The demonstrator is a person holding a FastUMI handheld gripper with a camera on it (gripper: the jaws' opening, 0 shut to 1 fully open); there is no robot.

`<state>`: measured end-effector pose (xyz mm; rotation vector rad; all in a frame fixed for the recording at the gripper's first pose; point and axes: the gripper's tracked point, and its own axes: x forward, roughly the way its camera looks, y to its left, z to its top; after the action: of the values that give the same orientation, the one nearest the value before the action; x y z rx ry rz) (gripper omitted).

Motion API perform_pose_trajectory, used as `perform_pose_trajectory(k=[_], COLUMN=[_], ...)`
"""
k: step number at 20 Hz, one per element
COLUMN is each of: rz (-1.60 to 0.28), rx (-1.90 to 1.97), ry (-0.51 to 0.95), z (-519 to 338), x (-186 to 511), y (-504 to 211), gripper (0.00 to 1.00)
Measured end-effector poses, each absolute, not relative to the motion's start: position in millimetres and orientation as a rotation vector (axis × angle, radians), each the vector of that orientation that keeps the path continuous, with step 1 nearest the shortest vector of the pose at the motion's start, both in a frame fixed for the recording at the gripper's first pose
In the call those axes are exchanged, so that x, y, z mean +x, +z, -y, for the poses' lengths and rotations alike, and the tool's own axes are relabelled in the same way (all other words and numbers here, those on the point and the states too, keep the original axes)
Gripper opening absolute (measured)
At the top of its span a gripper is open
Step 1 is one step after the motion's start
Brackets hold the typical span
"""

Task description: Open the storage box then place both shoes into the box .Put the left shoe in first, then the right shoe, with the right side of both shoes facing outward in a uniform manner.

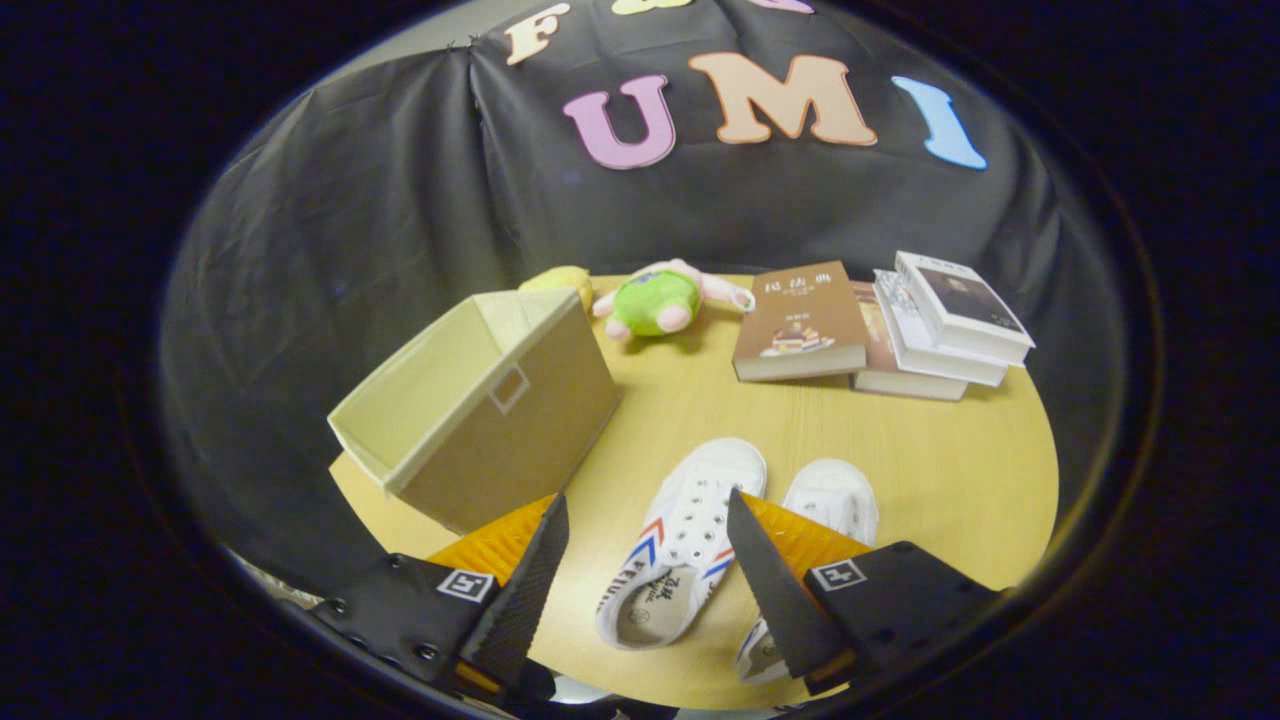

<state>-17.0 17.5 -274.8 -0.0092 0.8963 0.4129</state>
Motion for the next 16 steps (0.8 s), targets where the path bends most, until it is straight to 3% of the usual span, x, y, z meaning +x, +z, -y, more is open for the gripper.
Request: perform_pose_trajectory(k=[8, 16], rz=[-1.095, -1.185], rx=[-0.098, -0.100], ry=[0.403, 0.364], z=[12, 23], x=[-41, -37], y=[-340, -369], gripper=[0.94, 0.61])
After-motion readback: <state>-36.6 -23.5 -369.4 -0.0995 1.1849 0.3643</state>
